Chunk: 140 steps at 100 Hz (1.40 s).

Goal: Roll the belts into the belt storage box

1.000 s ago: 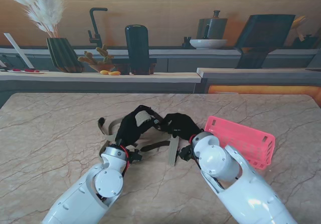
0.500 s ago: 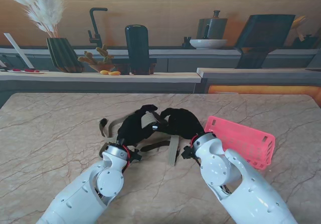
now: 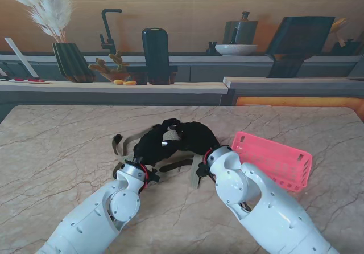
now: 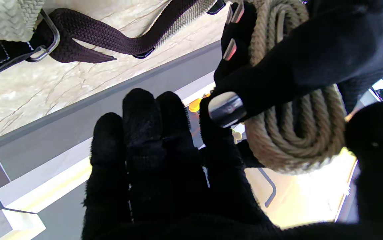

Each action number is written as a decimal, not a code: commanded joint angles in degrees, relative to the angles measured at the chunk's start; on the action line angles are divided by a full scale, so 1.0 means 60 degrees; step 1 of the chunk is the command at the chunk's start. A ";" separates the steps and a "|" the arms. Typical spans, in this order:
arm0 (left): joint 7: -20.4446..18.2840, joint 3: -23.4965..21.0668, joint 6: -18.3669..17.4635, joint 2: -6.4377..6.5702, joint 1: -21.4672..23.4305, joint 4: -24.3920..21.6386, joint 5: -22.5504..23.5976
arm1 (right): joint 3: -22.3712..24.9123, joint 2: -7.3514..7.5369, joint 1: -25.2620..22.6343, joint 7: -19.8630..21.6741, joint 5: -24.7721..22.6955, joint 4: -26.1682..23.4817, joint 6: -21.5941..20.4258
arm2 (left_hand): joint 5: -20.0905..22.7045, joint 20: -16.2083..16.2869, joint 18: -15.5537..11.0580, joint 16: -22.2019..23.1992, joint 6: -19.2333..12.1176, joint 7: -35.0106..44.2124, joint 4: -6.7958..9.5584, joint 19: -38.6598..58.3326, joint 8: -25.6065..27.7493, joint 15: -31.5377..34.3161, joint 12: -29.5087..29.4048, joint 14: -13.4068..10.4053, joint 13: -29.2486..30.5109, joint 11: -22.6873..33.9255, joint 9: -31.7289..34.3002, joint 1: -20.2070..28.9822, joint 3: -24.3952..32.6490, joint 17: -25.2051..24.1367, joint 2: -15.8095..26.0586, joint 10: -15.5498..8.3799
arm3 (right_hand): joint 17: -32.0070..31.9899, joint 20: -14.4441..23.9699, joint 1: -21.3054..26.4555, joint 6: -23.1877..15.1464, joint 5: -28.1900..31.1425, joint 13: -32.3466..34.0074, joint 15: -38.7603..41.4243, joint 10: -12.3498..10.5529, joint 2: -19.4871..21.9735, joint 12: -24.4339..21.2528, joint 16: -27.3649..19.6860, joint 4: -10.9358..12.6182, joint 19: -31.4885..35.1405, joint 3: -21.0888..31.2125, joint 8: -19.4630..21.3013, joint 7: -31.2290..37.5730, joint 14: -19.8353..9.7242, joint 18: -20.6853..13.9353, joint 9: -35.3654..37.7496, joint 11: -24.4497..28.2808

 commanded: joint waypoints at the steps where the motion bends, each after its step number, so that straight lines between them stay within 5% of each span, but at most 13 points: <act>1: -0.0025 0.0027 0.0007 -0.0007 -0.0016 0.0011 0.0027 | -0.0099 -0.0159 0.0088 0.0005 0.0215 0.0064 0.0069 | -0.0275 -0.0080 0.0056 0.0270 0.0107 -0.0411 0.0220 0.0523 -0.0117 0.1908 0.0107 -0.0987 0.0616 0.0507 0.0183 0.0018 0.0412 0.0037 -0.0127 -0.0227 | 0.0163 0.0191 -0.0053 -0.0141 0.0321 0.0375 0.0346 0.0255 0.0559 0.0080 0.0145 0.0351 0.0449 -0.0094 0.0161 0.0215 0.0106 0.0030 0.0330 0.0290; 11: -0.0034 0.0042 0.0003 0.0010 -0.0037 0.0038 0.0080 | -0.0254 -0.0232 0.0226 0.0011 0.0515 0.0164 0.0154 | -0.0265 -0.0072 0.0047 0.0254 0.0105 -0.0428 0.0214 0.0524 -0.0132 0.1903 0.0121 -0.0976 0.0617 0.0511 0.0161 0.0040 0.0422 0.0028 -0.0111 -0.0235 | 0.0233 0.0191 0.0067 -0.0159 0.0466 0.0522 0.0448 0.0281 0.0681 0.0084 0.0153 0.0359 0.0571 -0.0137 0.0191 0.0305 0.0154 0.0056 0.0494 0.0347; 31: 0.0027 -0.0003 -0.0034 0.0006 -0.0009 0.0038 0.0095 | -0.0284 -0.0266 0.0216 0.0154 0.0905 0.0089 0.0426 | -0.0266 -0.0064 0.0047 0.0238 0.0092 -0.0450 0.0203 0.0512 -0.0151 0.1909 0.0144 -0.0975 0.0617 0.0515 0.0128 0.0015 0.0395 0.0002 -0.0056 -0.0251 | 0.0354 -0.0090 0.3476 -0.0442 0.0884 0.0922 0.0657 0.0151 0.1847 -0.0027 -0.0010 0.0800 0.0897 -0.2279 0.0099 0.0763 0.0150 0.0046 0.1006 0.0453; 36: 0.0032 -0.0038 -0.0042 -0.0005 0.0017 0.0021 0.0047 | -0.0194 -0.0232 0.0130 0.0357 0.1099 -0.0028 0.0527 | -0.0260 -0.0061 0.0037 0.0230 0.0084 -0.0443 0.0202 0.0506 -0.0150 0.1898 0.0150 -0.0988 0.0615 0.0517 0.0128 0.0019 0.0382 -0.0010 -0.0050 -0.0277 | 0.0347 -0.0111 0.3519 -0.0525 0.0944 0.0948 0.0643 0.0100 0.1652 -0.0060 -0.0026 0.0751 0.0881 -0.1184 0.0017 0.0864 0.0136 0.0029 0.1080 0.0388; 43: -0.0006 -0.0104 -0.0053 -0.0029 0.0080 -0.0039 -0.0102 | -0.0020 -0.0182 0.0010 0.0658 0.1477 -0.0158 0.0559 | -0.0255 -0.0059 0.0020 0.0225 0.0062 -0.0436 0.0201 0.0499 -0.0148 0.1897 0.0155 -0.0990 0.0616 0.0518 0.0124 0.0009 0.0367 -0.0023 -0.0028 -0.0286 | 0.0258 -0.0149 0.3458 -0.0669 0.0613 0.0979 0.0495 0.0032 0.1227 -0.0085 -0.0080 -0.0116 0.0737 0.0603 -0.1245 0.1806 0.0073 -0.0039 0.1119 0.0290; 55: -0.0110 -0.0227 -0.0034 -0.0065 0.0267 -0.0278 -0.0393 | 0.0299 -0.0123 -0.0160 0.1143 0.2283 -0.0327 0.0642 | -0.0239 -0.0050 -0.0031 0.0219 0.0030 -0.0417 0.0202 0.0474 -0.0143 0.1895 0.0165 -0.0992 0.0615 0.0510 0.0103 -0.0013 0.0357 -0.0081 0.0008 -0.0330 | 0.0170 -0.0128 0.4954 -0.0954 -0.0016 0.1033 0.0212 -0.0144 0.0834 -0.0175 -0.0129 -0.0600 0.0541 0.0705 -0.2717 0.3807 -0.0012 -0.0099 0.1329 -0.0006; 60: -0.0144 -0.0266 -0.0025 -0.0081 0.0329 -0.0361 -0.0506 | 0.0408 -0.0117 -0.0196 0.1240 0.2522 -0.0331 0.0650 | -0.0230 -0.0043 -0.0069 0.0204 0.0019 -0.0404 0.0203 0.0470 -0.0138 0.1861 0.0171 -0.1028 0.0613 0.0508 0.0104 -0.0018 0.0346 -0.0088 0.0007 -0.0345 | 0.0209 -0.0131 0.5518 -0.1047 0.0203 0.1267 0.0137 -0.0214 0.0728 -0.0224 -0.0173 -0.0645 0.0519 0.0977 -0.2892 0.4091 -0.0046 -0.0112 0.1620 -0.0059; 69: -0.0215 -0.0323 -0.0010 -0.0112 0.0425 -0.0489 -0.0719 | 0.0564 -0.0102 -0.0255 0.1353 0.2719 -0.0351 0.0741 | -0.0209 -0.0033 -0.0078 0.0200 0.0003 -0.0383 0.0202 0.0473 -0.0130 0.1852 0.0175 -0.1034 0.0615 0.0504 0.0101 -0.0024 0.0339 -0.0091 0.0025 -0.0351 | 0.0325 -0.0130 0.5585 -0.1078 0.0473 0.1504 0.0143 -0.0242 0.0328 -0.0258 -0.0144 -0.0891 0.0472 0.1846 -0.3015 0.4393 -0.0003 -0.0151 0.1931 -0.0100; 84: -0.0312 -0.0379 -0.0099 -0.0145 0.0516 -0.0606 -0.0969 | 0.0738 -0.0042 -0.0282 0.1485 0.2657 -0.0295 0.0669 | -0.0262 -0.0013 -0.0169 -0.0009 -0.0138 -0.0440 0.0193 0.0134 -0.0159 0.1115 0.0179 -0.0847 0.0590 0.0244 -0.0212 -0.0135 0.0242 -0.0555 0.0087 -0.0474 | 0.0394 -0.0137 0.5606 -0.1301 0.0523 0.1581 0.0201 -0.0345 0.0296 -0.0204 -0.0091 -0.0935 0.0434 0.2051 -0.2795 0.4581 -0.0099 -0.0256 0.2009 -0.0015; 94: -0.0353 -0.0399 -0.0252 -0.0150 0.0527 -0.0609 -0.1042 | 0.0774 0.0052 -0.0231 0.1716 0.2441 -0.0245 0.0540 | -0.0399 0.0288 -0.0187 0.0147 -0.0269 -0.0677 0.0175 -0.0743 -0.0296 -0.0547 -0.0240 -0.0391 0.0281 -0.1013 -0.0981 -0.0443 0.0077 -0.1346 0.0107 -0.0235 | 0.0415 -0.0139 0.5668 -0.1339 0.0361 0.1545 0.0256 -0.0413 0.0553 -0.0077 -0.0012 -0.0949 0.0393 0.1997 -0.2427 0.4651 -0.0187 -0.0278 0.1868 0.0180; 113: -0.0562 -0.0448 -0.0525 -0.0114 0.0552 -0.0618 -0.1130 | 0.0789 0.0214 -0.0104 0.2187 0.2071 -0.0229 0.0444 | -0.1138 0.0986 0.0235 0.0471 -0.0698 -0.1428 0.0163 -0.3543 -0.0758 -0.3785 -0.2631 0.0208 -0.3307 -0.5150 -0.4149 -0.1208 -0.0451 -0.4586 0.0173 0.0570 | 0.0271 -0.0165 0.6094 -0.1433 -0.0833 0.0920 0.0579 -0.0524 0.1735 0.0629 0.0330 -0.0856 0.0065 0.1271 -0.0696 0.4985 -0.0450 -0.0272 0.0737 0.1209; 127: -0.0592 -0.0540 -0.0702 -0.0084 0.0577 -0.0615 -0.1094 | 0.1119 0.0187 -0.0269 0.2139 0.2370 -0.0439 0.0640 | -0.1264 0.1038 0.0410 -0.0350 -0.1059 -0.1537 0.0163 -0.4619 -0.0847 -0.6204 -0.3754 0.0484 -0.5371 -0.6790 -0.5945 -0.1589 -0.0560 -0.5842 0.0161 0.0861 | 0.0284 -0.0137 0.6112 -0.1574 -0.0806 0.0907 0.0688 -0.0497 0.1696 0.0671 0.0378 -0.0819 0.0065 0.1188 -0.0736 0.5055 -0.0453 -0.0296 0.0745 0.1308; 140: -0.0408 -0.0584 -0.0789 -0.0082 0.0528 -0.0500 -0.0901 | 0.1617 0.0081 -0.0597 0.1883 0.2982 -0.0746 0.1039 | -0.1296 0.1205 0.0307 -0.0663 -0.1192 -0.2724 0.0204 -0.4997 -0.1423 -0.7020 -0.4232 0.0581 -0.6531 -0.7496 -0.7373 -0.1638 -0.0819 -0.6537 0.0404 0.1014 | 0.0273 -0.0093 0.6064 -0.1748 -0.0747 0.0859 0.0774 -0.0506 0.1670 0.0668 0.0420 -0.0820 0.0089 0.1177 -0.0846 0.5061 -0.0486 -0.0395 0.0782 0.1297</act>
